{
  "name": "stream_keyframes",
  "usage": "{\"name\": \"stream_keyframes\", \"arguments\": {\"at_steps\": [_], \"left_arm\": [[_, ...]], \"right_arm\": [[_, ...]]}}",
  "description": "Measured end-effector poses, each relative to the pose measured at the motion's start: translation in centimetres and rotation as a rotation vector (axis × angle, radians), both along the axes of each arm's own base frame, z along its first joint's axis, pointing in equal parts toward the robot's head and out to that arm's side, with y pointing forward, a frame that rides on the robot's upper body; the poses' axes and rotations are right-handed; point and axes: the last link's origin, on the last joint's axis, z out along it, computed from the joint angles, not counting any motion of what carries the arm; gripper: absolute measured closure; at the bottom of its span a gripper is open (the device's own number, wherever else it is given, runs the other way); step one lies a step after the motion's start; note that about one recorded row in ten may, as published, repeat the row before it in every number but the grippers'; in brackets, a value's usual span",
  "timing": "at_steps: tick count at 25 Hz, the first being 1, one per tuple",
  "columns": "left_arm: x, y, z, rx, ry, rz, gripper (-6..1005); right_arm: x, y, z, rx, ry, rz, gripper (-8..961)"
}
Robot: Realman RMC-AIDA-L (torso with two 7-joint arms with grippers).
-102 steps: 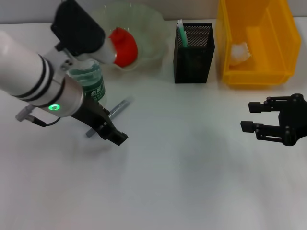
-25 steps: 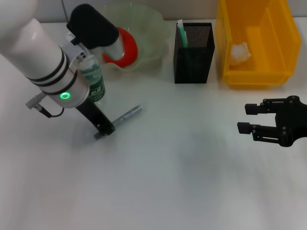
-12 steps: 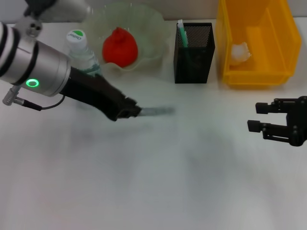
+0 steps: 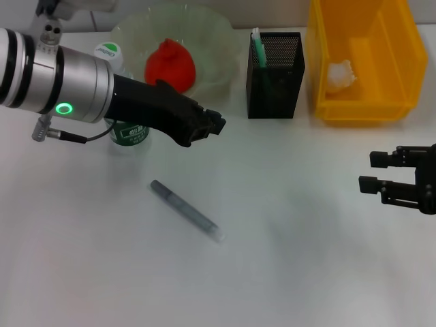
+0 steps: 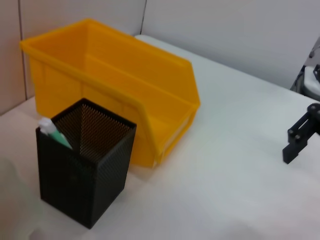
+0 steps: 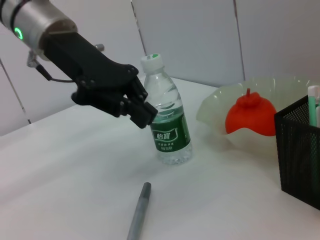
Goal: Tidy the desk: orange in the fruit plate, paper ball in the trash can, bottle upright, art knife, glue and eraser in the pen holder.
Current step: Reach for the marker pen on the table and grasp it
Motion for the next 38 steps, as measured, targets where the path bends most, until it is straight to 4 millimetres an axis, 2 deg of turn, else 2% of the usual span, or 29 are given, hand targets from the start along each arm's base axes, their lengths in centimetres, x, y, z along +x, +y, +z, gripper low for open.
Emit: {"name": "stream_keyframes", "arguments": {"at_steps": [4,11,16,17,22,26,27,33,38], "left_arm": [[-0.3,-0.1,0.0,0.0,0.015,-0.009,924],[-1.0,-1.2,0.4,-0.061,0.075,-0.095,910],[-1.1,-2.4,0.7,-0.115,0.191,-0.202,836],[-1.0,-3.2,0.7,-0.145,0.247,-0.275,821],[-0.6,-3.6,0.1,-0.149,0.38,-0.391,747],[-0.5,-3.7,-1.2,-0.155,0.487,-0.488,579],[-0.3,-3.8,-2.3,-0.163,0.547,-0.565,537],[0.3,-4.0,-4.5,-0.172,0.643,-0.747,298],[0.7,-3.8,-5.6,-0.214,0.685,-0.82,310]], "right_arm": [[0.0,0.0,0.0,-0.001,0.001,-0.003,361],[-0.2,0.2,0.0,-0.004,0.002,0.0,359],[-0.3,0.3,0.0,-0.003,0.0,0.004,357],[-0.3,0.4,0.0,-0.004,0.001,0.004,357],[-0.5,0.5,-0.2,-0.012,0.005,0.002,355],[-0.6,0.6,-0.2,-0.018,0.009,-0.009,354],[-0.5,0.6,-0.3,-0.018,0.009,-0.01,354],[-0.4,0.6,-0.3,-0.021,0.019,-0.036,352],[-0.3,0.6,-0.2,-0.021,0.029,-0.058,351]]}}
